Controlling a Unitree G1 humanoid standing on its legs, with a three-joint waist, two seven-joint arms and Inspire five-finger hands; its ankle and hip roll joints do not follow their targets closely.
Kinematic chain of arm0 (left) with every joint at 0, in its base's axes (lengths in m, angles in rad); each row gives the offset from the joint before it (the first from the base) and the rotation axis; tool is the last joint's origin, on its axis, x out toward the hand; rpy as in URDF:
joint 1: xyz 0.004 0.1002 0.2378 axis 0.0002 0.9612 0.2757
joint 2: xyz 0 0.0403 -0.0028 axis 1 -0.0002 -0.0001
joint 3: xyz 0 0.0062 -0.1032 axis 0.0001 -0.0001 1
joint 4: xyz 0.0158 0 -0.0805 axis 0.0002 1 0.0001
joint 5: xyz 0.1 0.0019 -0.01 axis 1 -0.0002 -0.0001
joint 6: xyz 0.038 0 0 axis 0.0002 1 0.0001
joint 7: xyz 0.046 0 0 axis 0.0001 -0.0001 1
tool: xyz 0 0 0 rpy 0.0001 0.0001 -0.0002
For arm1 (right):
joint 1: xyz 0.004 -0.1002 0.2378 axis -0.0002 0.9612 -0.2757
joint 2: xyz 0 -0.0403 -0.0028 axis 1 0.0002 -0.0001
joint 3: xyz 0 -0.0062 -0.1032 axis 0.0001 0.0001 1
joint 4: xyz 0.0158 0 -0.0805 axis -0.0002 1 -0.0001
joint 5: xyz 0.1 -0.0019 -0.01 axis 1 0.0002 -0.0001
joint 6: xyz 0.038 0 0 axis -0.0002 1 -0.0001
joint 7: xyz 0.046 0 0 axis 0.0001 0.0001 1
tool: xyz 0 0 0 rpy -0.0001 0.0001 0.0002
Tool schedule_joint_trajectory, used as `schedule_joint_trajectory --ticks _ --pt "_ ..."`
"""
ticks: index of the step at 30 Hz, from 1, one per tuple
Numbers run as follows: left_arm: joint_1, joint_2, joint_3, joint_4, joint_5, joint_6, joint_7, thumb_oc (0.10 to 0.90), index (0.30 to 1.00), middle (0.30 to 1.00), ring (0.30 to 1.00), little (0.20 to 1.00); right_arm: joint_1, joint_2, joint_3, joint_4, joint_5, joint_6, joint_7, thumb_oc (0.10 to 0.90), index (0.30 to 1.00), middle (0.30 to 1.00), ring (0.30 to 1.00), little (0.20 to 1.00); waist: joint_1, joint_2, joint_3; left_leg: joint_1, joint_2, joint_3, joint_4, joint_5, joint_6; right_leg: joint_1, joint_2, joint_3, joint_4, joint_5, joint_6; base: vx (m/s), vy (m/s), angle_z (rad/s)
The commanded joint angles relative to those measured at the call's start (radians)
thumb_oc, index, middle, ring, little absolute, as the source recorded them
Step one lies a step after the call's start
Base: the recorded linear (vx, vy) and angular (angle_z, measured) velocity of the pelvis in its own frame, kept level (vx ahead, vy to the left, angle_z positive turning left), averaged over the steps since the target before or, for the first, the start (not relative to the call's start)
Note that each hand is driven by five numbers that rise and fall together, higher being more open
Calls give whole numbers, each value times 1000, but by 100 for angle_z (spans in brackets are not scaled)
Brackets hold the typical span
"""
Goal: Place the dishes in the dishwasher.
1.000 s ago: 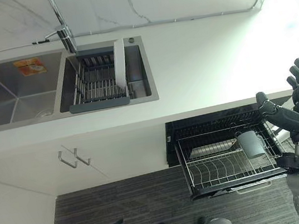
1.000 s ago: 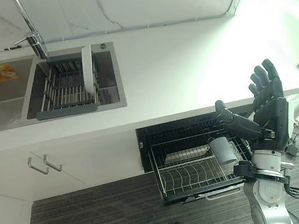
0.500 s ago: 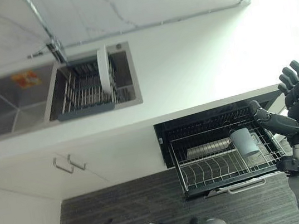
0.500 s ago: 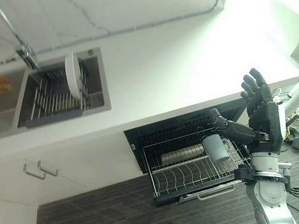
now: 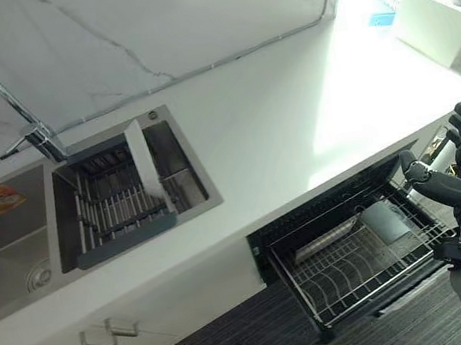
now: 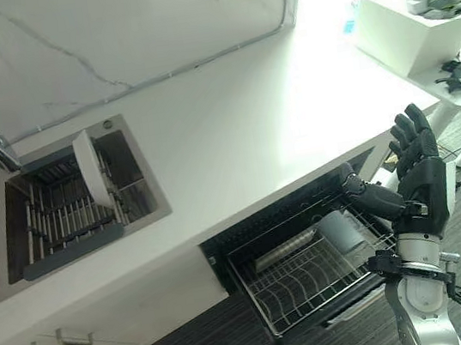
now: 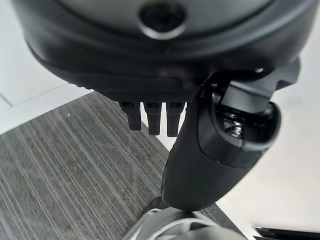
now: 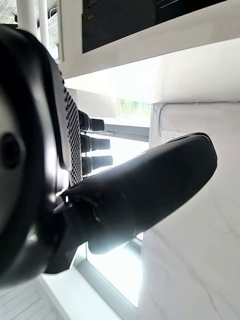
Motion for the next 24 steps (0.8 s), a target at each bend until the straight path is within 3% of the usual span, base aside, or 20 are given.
schedule_joint_trajectory --ticks 1,3,4,5,8,10,13,19,22,24 --pt "11 26 -33 -43 -64 6 -15 800 900 900 900 900 -78 -51 -68 -99 34 -69 11 800 900 900 900 900 13 40 -44 33 43 -72 33 -138 -25 -92 40 -49 4 53 51 201 346 -5" --pt "16 36 -34 -33 -111 24 -11 800 900 900 900 900 -93 -24 -61 -106 70 -66 47 800 900 900 900 900 32 34 -54 24 20 -36 33 -170 -1 -136 9 -89 4 121 80 62 264 -23" --pt "26 38 -11 -28 -156 36 6 800 900 900 900 900 -112 -8 -37 -103 82 -69 79 800 900 900 900 900 67 23 -54 27 30 23 33 -185 3 -146 -7 -171 4 120 83 -54 192 -74" --pt "27 36 -4 -27 -162 38 14 800 900 900 900 900 -121 -6 -26 -104 82 -72 83 800 900 900 900 900 76 20 -55 25 33 38 33 -188 6 -154 -9 -188 4 126 85 -155 58 -171" --pt "37 24 -1 -27 -161 18 30 800 900 900 900 900 -131 -12 -3 -133 48 -96 60 800 900 900 900 900 86 12 -51 6 15 31 33 -194 12 -183 65 -189 4 60 55 -129 -18 -96" --pt "40 22 1 -33 -159 21 33 800 900 900 900 900 -132 -16 -1 -139 44 -94 52 800 900 900 900 900 90 9 -51 6 8 30 33 -192 14 -188 60 -190 4 72 57 -59 -45 14" --pt "59 21 18 -51 -189 29 57 800 900 900 900 900 -151 -39 10 -148 57 -75 25 800 900 900 900 900 118 1 -56 -6 6 42 33 -174 0 -184 52 -210 4 35 41 -130 -132 19" --pt "72 8 37 -45 -179 10 95 800 900 900 900 900 -162 -57 27 -167 50 -60 38 800 900 900 900 900 125 -1 -53 -56 21 32 33 -127 -31 -170 84 -170 4 -6 18 -119 -86 10" --pt "78 4 56 -52 -169 6 115 800 900 900 900 900 -146 -66 23 -176 76 -57 95 800 900 900 900 900 121 -6 -53 -47 26 41 33 -114 -37 -158 89 -171 4 -17 7 -87 -64 28" --pt "80 3 64 -53 -155 -4 124 800 900 900 900 900 -138 -72 22 -174 119 -53 171 800 900 900 900 900 117 -16 -52 -17 5 49 33 -118 -31 -155 83 -168 4 -14 2 -34 -15 35"
